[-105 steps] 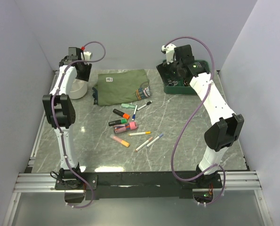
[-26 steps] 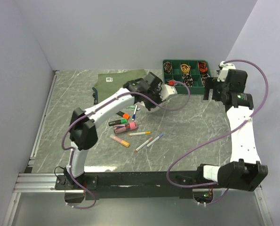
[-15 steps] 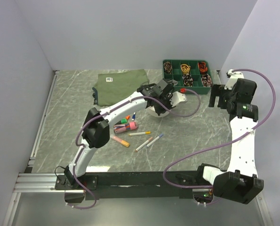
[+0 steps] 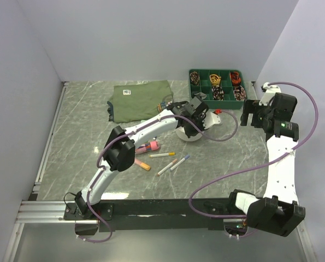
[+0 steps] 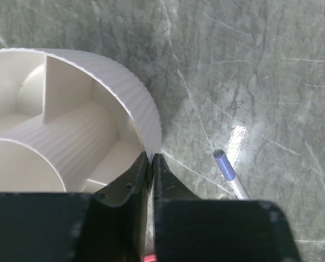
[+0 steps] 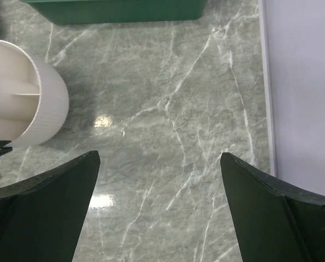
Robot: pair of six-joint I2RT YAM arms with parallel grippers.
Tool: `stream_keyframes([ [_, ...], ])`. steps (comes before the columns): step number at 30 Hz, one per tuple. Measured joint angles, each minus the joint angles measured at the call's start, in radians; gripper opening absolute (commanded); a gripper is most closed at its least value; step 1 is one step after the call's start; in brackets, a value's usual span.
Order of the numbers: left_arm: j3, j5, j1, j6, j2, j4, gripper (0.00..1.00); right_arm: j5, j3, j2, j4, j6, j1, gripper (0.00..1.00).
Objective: Sort the stationery into containers
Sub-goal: Place the storage box at the center of the board, then pick up the pen from the center of the board.
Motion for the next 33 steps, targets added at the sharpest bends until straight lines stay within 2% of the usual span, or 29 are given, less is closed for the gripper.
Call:
stream_keyframes([
  [5, -0.001, -0.002, -0.003, 0.019, 0.000, 0.032, 0.40, -0.011, -0.026, 0.000, 0.000, 0.000, -0.002, 1.00],
  [11, 0.018, -0.025, -0.003, 0.018, 0.000, 0.059, 0.59, -0.021, -0.029, 0.000, -0.006, 0.000, -0.003, 1.00],
  [14, 0.019, -0.067, -0.004, 0.018, -0.030, 0.056, 0.65, -0.037, -0.028, 0.000, -0.008, 0.000, -0.004, 1.00],
  [16, -0.032, -0.101, -0.005, 0.030, -0.098, 0.066, 0.67, -0.063, -0.028, -0.003, -0.011, -0.001, -0.005, 1.00],
  [19, -0.253, -0.104, 0.006, 0.076, -0.330, 0.101, 0.67, -0.108, -0.028, -0.012, -0.017, -0.002, -0.005, 1.00],
  [22, -0.529, -0.031, 0.050, 0.151, -0.648, 0.139, 0.71, -0.159, -0.028, -0.019, -0.027, -0.002, -0.005, 1.00],
  [25, -0.787, 0.056, 0.123, 0.249, -0.975, 0.174, 0.71, -0.227, -0.026, -0.009, -0.051, -0.015, -0.005, 1.00],
  [27, -0.909, 0.106, 0.146, 0.300, -1.108, 0.179, 0.70, -0.270, -0.022, 0.005, -0.068, -0.026, -0.004, 1.00],
  [30, -1.054, 0.180, 0.142, 0.347, -1.184, 0.179, 0.75, -0.333, -0.019, 0.035, -0.089, -0.040, -0.001, 1.00],
  [33, -1.191, 0.217, 0.140, 0.367, -1.162, 0.182, 0.75, -0.371, -0.014, 0.064, -0.108, -0.055, 0.010, 1.00],
])
